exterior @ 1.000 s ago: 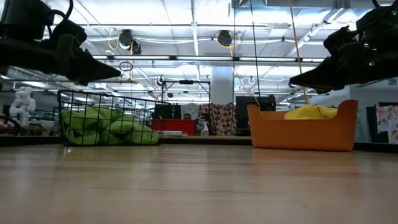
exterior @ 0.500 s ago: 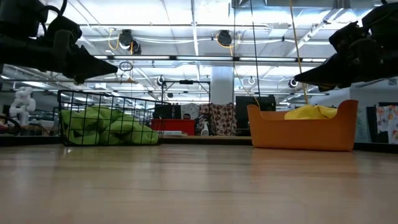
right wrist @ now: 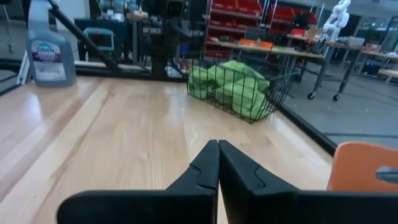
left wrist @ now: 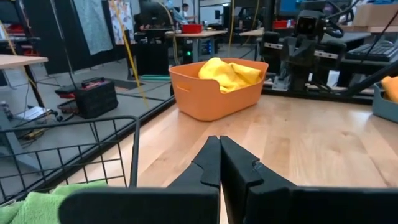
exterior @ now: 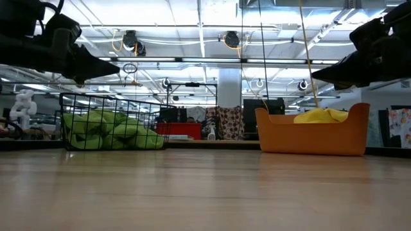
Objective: Sort microfiber towel by color & place in baskets
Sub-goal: Return to Home Position
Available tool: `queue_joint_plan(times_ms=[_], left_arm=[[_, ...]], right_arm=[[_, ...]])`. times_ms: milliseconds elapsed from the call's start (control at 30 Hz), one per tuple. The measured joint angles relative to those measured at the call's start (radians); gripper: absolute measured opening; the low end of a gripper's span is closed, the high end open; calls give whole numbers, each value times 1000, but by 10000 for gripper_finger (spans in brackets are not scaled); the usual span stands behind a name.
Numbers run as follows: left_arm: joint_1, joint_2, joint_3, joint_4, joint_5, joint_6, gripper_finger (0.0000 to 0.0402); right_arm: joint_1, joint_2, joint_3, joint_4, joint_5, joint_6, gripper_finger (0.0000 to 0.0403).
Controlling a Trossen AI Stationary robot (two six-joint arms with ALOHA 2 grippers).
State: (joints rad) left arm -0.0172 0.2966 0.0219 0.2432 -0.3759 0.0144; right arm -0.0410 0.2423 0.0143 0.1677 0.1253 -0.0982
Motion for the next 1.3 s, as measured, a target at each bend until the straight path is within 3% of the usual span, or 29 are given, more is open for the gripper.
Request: queue_joint_plan(times_ms=[467, 1100, 1300], left_arm=[[-65, -84, 0, -78, 0, -1, 0], [-143, -210, 2, -219, -53, -7, 0], [-166, -223, 3, -223, -59, -12, 0]], right_arm=[[0, -227, 2, -128, 4, -8, 1], [0, -238, 2, -132, -5, 34, 1], [0, -238, 2, -143, -71, 24, 1]])
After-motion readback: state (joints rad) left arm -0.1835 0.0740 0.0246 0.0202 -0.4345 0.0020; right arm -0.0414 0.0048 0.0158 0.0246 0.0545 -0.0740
